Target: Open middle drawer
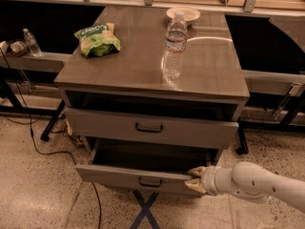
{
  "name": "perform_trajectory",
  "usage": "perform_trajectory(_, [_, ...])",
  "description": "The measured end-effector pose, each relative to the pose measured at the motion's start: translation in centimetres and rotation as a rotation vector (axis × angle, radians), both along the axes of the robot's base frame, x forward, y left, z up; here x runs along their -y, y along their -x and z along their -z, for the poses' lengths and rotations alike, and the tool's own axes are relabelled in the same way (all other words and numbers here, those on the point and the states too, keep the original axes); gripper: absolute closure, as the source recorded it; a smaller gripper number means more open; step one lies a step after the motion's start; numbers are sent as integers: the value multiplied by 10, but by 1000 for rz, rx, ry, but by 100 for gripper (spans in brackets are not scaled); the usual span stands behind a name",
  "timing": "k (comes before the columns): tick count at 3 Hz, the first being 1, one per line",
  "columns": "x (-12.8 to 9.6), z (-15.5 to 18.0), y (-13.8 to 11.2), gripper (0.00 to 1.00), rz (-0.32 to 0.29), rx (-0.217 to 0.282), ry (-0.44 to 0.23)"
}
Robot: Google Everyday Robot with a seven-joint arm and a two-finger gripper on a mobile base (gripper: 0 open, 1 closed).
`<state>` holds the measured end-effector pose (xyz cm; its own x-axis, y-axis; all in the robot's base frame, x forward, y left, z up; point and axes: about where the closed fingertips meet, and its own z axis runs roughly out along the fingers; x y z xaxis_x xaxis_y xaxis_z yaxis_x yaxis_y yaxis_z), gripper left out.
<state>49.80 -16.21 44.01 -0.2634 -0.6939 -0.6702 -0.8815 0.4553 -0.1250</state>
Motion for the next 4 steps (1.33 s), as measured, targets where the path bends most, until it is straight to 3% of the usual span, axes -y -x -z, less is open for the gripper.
perform_trajectory(1, [-3,-8,-5,6,-8,-7,-12])
perform_trajectory(2, [-11,-24,-18,3,-28,-18,-55])
perform_trajectory(3, [-14,-37,-29,6,-32,-1,-78])
perform_trajectory(4, [-8,-43,-45,22,14,24,-111])
